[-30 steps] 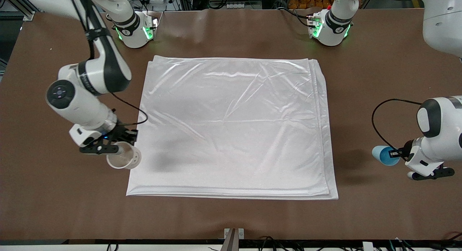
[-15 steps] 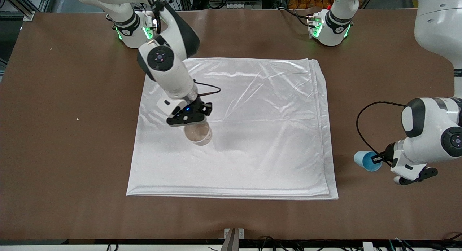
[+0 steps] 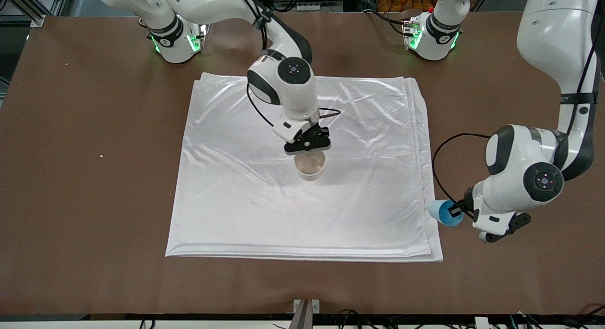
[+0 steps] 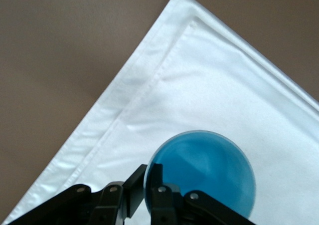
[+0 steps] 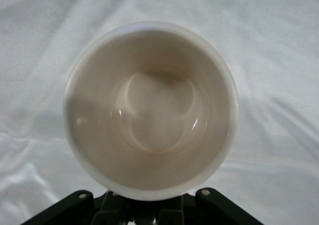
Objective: Place blue cup into white mug on cloth
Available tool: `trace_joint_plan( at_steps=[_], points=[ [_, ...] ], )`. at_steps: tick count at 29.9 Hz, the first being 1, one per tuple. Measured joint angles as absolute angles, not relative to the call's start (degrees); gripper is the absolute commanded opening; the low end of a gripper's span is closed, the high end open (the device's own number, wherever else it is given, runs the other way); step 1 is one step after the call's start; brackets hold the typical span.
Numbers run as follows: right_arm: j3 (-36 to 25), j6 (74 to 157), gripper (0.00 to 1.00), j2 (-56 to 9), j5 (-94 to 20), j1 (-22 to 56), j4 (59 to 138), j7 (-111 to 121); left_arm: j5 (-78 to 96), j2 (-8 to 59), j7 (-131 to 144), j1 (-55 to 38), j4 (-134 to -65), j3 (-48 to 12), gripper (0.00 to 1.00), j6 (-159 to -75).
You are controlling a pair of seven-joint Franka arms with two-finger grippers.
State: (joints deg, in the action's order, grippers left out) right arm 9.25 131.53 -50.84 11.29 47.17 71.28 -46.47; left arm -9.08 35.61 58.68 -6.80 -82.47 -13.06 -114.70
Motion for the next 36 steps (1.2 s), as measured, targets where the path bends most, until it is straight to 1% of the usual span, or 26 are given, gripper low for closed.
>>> trace_joint_plan(
  at_steps=[6, 12, 13, 14, 17, 18, 19, 20, 29, 32, 36],
  points=[
    [8.9, 134.2, 0.0, -53.5, 11.8, 48.3, 70.7, -46.5, -9.1, 35.6, 63.3, -8.3, -82.5, -13.1, 0.0, -114.7],
    [8.9, 134.4, 0.0, -54.4, 12.3, 48.4, 70.2, -46.5, -9.1, 35.5, 66.2, -8.7, -82.4, -13.1, 0.0, -114.7],
    [8.8, 134.4, 0.01, -54.4, 12.3, 48.4, 70.1, -46.5, -9.1, 35.4, 66.7, -8.9, -82.4, -13.1, 0.0, -114.7],
    [8.8, 134.4, 0.04, -54.4, 12.4, 48.4, 70.1, -46.5, -9.1, 35.3, 67.0, -9.0, -82.4, -13.1, 0.0, -114.7],
    [8.7, 134.4, 0.23, -54.4, 12.4, 48.4, 69.8, -46.5, -9.0, 34.9, 67.8, -9.7, -82.3, -13.2, 0.0, -114.6],
    [8.6, 134.4, 0.37, -54.4, 12.4, 48.4, 69.7, -46.5, -8.8, 34.7, 68.0, -10.0, -82.3, -13.2, 0.0, -114.5],
    [8.6, 134.4, 0.64, -54.4, 12.4, 48.4, 69.6, -46.5, -8.6, 34.5, 68.2, -10.3, -82.3, -13.2, 0.0, -114.3],
    [8.5, 134.4, 1.0, -54.4, 12.4, 48.4, 69.6, -46.5, -8.4, 34.4, 68.6, -10.5, -82.3, -13.2, 0.0, -114.1],
    [8.3, 134.0, 1.0, -54.2, 12.4, 47.7, 68.6, -46.5, -7.6, 34.0, 71.3, -12.5, -82.3, -13.2, 0.0, -109.8],
    [8.4, 131.8, 1.0, -53.3, 12.4, 47.0, 67.7, -46.5, -7.5, 34.0, 72.4, -13.2, -82.3, -13.2, 0.0, -108.6],
    [8.9, 127.0, 1.0, -50.8, 12.4, 45.4, 67.0, -46.4, -6.2, 34.0, 73.5, -14.2, -82.3, -13.2, 0.0, -108.0]
  ],
)
